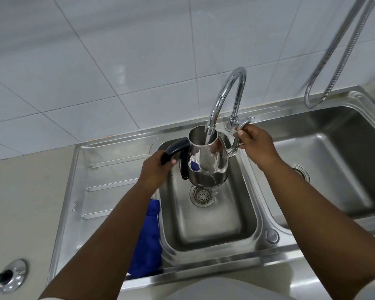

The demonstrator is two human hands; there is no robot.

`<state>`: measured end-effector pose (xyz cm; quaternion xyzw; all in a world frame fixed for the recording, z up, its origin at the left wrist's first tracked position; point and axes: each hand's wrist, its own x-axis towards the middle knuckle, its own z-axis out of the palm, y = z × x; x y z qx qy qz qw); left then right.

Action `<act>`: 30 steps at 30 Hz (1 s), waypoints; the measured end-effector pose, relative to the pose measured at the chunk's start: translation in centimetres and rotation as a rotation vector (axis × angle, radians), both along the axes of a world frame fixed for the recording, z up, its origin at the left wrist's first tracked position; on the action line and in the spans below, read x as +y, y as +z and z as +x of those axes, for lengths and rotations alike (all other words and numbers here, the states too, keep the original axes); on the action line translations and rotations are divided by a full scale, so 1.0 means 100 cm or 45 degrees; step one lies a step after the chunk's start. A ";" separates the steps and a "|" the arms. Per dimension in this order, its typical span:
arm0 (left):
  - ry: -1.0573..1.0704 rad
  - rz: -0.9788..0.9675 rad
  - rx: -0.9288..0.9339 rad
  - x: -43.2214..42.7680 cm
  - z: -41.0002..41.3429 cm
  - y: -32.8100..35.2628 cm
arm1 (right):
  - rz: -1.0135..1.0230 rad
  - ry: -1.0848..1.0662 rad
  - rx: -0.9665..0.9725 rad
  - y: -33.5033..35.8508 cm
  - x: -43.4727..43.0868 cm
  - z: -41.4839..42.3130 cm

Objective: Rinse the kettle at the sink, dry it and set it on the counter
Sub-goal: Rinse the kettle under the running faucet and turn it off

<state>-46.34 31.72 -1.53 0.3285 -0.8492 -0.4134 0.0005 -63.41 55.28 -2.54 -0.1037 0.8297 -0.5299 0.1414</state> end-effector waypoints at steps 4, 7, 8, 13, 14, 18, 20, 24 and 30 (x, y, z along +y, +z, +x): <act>-0.016 -0.009 0.000 0.001 0.000 0.000 | -0.026 -0.028 -0.019 0.001 0.000 0.000; -0.032 -0.029 0.000 0.002 -0.001 0.000 | -0.015 -0.029 -0.023 0.000 0.002 -0.001; -0.034 -0.033 0.000 0.002 -0.001 0.000 | -0.011 -0.029 -0.021 0.000 0.002 -0.001; -0.025 -0.037 -0.007 -0.001 0.000 -0.002 | 0.011 -0.005 -0.007 0.000 0.001 -0.003; -0.021 -0.035 -0.005 -0.001 0.000 -0.002 | 0.011 -0.002 -0.005 -0.001 0.001 -0.003; -0.012 -0.026 -0.004 -0.003 -0.001 -0.002 | 0.012 0.005 -0.012 -0.002 -0.001 -0.005; -0.020 -0.032 -0.005 -0.004 0.000 -0.003 | 0.018 0.003 -0.008 -0.003 -0.002 -0.005; -0.075 -0.125 -0.004 -0.005 0.001 -0.006 | -0.018 0.001 -0.004 -0.001 -0.001 -0.003; -0.110 -0.210 0.045 -0.006 0.004 -0.008 | -0.144 0.000 -0.070 0.002 0.003 0.001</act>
